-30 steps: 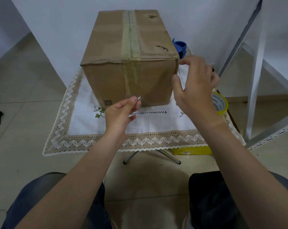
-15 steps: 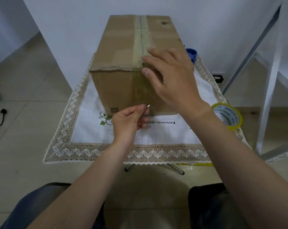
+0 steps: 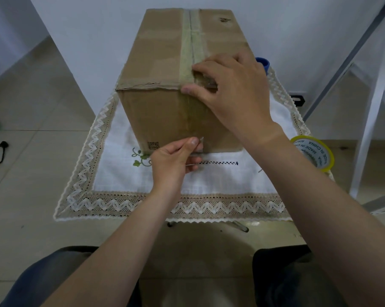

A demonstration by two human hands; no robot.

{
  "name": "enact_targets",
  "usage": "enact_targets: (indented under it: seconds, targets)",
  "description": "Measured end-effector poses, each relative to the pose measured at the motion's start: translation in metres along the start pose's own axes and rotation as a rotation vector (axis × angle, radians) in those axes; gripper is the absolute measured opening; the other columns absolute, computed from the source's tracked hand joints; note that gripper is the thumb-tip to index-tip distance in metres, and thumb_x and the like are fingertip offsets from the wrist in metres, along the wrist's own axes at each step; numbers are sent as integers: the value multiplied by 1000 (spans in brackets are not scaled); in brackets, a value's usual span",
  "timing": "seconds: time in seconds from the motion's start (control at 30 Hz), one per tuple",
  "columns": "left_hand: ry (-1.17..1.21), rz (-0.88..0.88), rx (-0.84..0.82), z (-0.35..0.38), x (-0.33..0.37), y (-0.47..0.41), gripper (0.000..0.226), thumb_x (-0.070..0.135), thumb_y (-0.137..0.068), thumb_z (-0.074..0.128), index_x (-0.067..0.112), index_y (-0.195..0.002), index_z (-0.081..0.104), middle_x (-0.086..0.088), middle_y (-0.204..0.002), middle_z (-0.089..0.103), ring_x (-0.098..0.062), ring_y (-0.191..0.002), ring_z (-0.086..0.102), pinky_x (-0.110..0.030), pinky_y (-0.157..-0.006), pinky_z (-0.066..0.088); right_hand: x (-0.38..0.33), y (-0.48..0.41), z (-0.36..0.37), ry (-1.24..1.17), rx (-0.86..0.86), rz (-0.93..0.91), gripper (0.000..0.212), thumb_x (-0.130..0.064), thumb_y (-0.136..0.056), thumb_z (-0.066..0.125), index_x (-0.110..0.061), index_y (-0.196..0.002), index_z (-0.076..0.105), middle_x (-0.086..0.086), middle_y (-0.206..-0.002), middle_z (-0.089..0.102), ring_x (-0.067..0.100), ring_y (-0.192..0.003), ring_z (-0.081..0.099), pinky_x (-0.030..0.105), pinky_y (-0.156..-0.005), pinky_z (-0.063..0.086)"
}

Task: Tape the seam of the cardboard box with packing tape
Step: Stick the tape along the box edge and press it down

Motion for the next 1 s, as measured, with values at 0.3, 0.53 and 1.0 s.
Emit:
enact_targets:
  seconds: [0.3, 0.53, 1.0]
  targets:
    - [10, -8, -13, -1, 4, 4, 15, 17, -92, 76, 5, -102, 79, -4, -81, 79, -11, -54, 64, -22, -51, 56, -2, 17, 8, 68, -38, -40, 71, -77, -76, 66, -28, -127, 64, -10, -131, 66, 29, -115, 57, 49, -100, 41]
    - [-1, -30, -21, 1, 6, 5, 10, 17, -92, 76, 10, -97, 79, -2, -80, 80, -11, -53, 64, -23, -50, 56, -1, 21, 4, 41, -18, 27, 66, -81, -81, 58, -33, -125, 67, -15, -130, 66, 26, -116, 55, 46, -101, 38]
    - [3, -31, -24, 2, 8, 6, 6, 18, -93, 75, 14, -94, 80, -2, -79, 79, -11, -52, 64, -22, -49, 55, -5, 25, 3, 18, -98, 23, 70, -62, -74, 79, -30, -132, 59, -11, -137, 60, 27, -123, 49, 43, -106, 29]
Point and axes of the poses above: each hand's wrist, its own y-axis away from the middle knuckle, its own z-axis out of the palm, x = y × z, the point moved 6 cm from there along -y, towards the middle knuckle
